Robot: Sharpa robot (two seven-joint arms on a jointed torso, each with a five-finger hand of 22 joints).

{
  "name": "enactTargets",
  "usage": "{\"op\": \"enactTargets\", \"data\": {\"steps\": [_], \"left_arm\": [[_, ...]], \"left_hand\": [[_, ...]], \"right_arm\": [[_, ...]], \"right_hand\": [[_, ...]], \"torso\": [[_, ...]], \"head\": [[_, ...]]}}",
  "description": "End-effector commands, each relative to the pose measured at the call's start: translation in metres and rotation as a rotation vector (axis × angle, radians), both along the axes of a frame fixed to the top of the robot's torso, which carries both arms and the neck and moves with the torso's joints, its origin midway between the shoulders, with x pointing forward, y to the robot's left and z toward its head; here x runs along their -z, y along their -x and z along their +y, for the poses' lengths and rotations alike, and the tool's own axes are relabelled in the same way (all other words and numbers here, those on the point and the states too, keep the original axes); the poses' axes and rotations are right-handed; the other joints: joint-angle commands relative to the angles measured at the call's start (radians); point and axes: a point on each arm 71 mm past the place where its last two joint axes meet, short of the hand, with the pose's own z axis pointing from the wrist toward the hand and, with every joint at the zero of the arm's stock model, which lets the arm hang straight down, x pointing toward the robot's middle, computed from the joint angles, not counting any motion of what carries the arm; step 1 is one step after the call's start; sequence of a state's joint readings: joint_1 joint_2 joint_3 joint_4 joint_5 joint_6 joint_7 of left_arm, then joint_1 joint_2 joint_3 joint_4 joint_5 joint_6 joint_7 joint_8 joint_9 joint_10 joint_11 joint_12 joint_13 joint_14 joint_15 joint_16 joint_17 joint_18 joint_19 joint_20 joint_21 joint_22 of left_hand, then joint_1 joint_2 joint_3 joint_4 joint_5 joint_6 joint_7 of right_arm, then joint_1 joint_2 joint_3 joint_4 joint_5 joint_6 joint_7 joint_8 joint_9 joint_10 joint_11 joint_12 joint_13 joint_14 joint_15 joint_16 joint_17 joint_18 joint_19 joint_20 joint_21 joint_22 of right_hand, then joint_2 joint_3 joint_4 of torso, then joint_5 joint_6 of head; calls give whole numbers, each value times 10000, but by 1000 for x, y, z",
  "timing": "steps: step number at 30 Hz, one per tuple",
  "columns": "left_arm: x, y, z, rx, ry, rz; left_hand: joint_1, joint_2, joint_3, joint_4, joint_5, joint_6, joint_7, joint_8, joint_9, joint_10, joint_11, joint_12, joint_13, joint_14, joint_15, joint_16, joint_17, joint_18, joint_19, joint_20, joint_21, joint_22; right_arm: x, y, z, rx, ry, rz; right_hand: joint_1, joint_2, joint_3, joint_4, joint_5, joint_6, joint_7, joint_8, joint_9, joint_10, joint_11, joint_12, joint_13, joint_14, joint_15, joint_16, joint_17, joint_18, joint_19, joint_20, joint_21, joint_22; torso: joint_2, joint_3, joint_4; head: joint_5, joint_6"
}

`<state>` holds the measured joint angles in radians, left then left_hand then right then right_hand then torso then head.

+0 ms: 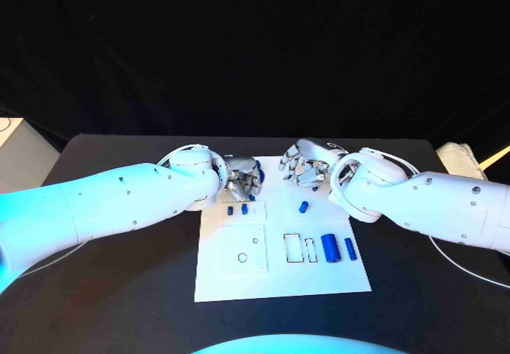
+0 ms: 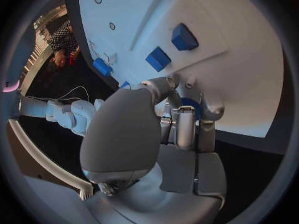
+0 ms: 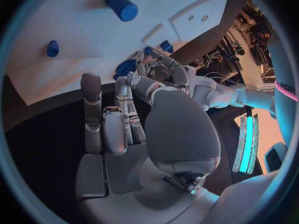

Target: Assemble the parts on the task board

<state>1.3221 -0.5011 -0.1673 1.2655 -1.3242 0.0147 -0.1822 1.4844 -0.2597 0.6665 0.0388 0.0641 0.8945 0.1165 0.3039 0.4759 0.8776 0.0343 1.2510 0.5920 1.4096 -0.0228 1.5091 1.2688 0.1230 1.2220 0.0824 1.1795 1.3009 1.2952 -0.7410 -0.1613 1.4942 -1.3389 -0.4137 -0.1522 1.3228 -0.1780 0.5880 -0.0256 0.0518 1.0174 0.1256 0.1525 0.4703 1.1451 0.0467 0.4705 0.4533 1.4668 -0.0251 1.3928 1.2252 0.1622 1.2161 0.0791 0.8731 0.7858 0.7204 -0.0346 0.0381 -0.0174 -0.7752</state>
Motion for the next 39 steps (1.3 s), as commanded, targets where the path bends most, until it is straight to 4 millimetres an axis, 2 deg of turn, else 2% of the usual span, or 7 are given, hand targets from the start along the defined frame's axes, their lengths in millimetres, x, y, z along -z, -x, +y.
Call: {"op": "enactTargets", "data": {"steps": [1, 7, 15, 33, 37, 39], "left_arm": [[2, 2, -3, 309, -168, -92], [4, 2, -3, 348, -252, -188], [6, 3, -4, 418, -344, -353], [7, 2, -2, 312, -514, -685], [5, 1, 0, 295, -339, -836], [5, 1, 0, 300, -254, -863]], "left_hand": [[-148, 11, 68, -25, 19, 129, -7, 51, 14, 129, -6, 72, 98, 72, 15, 55, 77, -117, 66, 14, 82, 50], [-438, 18, 98, -84, 2, 340, 2, 116, 51, 165, 2, 113, 133, 96, 28, 62, 106, -119, 75, 31, 94, 64], [-656, 120, 118, -156, -5, 683, -41, 253, 118, 334, -31, 200, 315, 158, 8, 77, 199, -143, 168, 32, 180, 125], [-857, 140, 127, -196, -4, 637, -3, 139, 77, 513, -1, 241, 441, 341, 15, 139, 497, -221, 449, 19, 455, 306], [-817, 321, 273, -305, 14, 984, -41, 235, 119, 1133, -20, 453, 1076, 603, -2, 227, 956, -302, 754, 10, 762, 506], [-827, 340, 296, -319, 13, 1031, -46, 241, 123, 1208, -17, 468, 1138, 634, -4, 235, 1006, -306, 778, 5, 782, 518]], "right_arm": [[0, 0, 0, -45, 7, -17], [0, 1, 0, -32, 7, -17], [0, 1, -1, -16, 4, -16], [0, 0, -4, 51, 10, -10], [0, 0, -4, 60, 7, -17], [0, 0, -4, 65, 6, -19]], "right_hand": [[-110, -24, 8, 55, 30, 12, 26, -48, -15, -63, -12, 65, 24, 317, -29, -53, -11, -64, -63, -27, -34, 6], [-124, -25, 5, 67, 30, 12, 28, -54, -17, -67, -10, 74, 34, 315, -27, -57, -18, -63, -68, -25, -45, -1], [-139, -24, 3, 81, 31, 13, 29, -59, -18, -72, -9, 82, 43, 316, -25, -52, -12, -64, -66, -23, -44, 5], [-164, -25, -1, 104, 36, 15, 29, -68, -19, -80, -7, 97, 61, 310, -23, -64, -37, -61, -72, -19, -61, -5], [-164, -25, -1, 104, 36, 15, 29, -68, -19, -80, -7, 97, 61, 310, -23, -64, -37, -61, -72, -19, -61, -5], [-164, -25, -1, 104, 36, 15, 29, -68, -19, -80, -7, 97, 61, 310, -23, -64, -37, -61, -72, -19, -61, -5]], "torso": [[1, -7, -5], [-4, 3, 7], [1, -3, -3], [-6, -7, 0], [-4, -1, 4], [-4, -4, 3]], "head": [[1, -7], [-2, -10], [-14, -22], [-10, -37], [-3, -29], [-3, -30]]}}
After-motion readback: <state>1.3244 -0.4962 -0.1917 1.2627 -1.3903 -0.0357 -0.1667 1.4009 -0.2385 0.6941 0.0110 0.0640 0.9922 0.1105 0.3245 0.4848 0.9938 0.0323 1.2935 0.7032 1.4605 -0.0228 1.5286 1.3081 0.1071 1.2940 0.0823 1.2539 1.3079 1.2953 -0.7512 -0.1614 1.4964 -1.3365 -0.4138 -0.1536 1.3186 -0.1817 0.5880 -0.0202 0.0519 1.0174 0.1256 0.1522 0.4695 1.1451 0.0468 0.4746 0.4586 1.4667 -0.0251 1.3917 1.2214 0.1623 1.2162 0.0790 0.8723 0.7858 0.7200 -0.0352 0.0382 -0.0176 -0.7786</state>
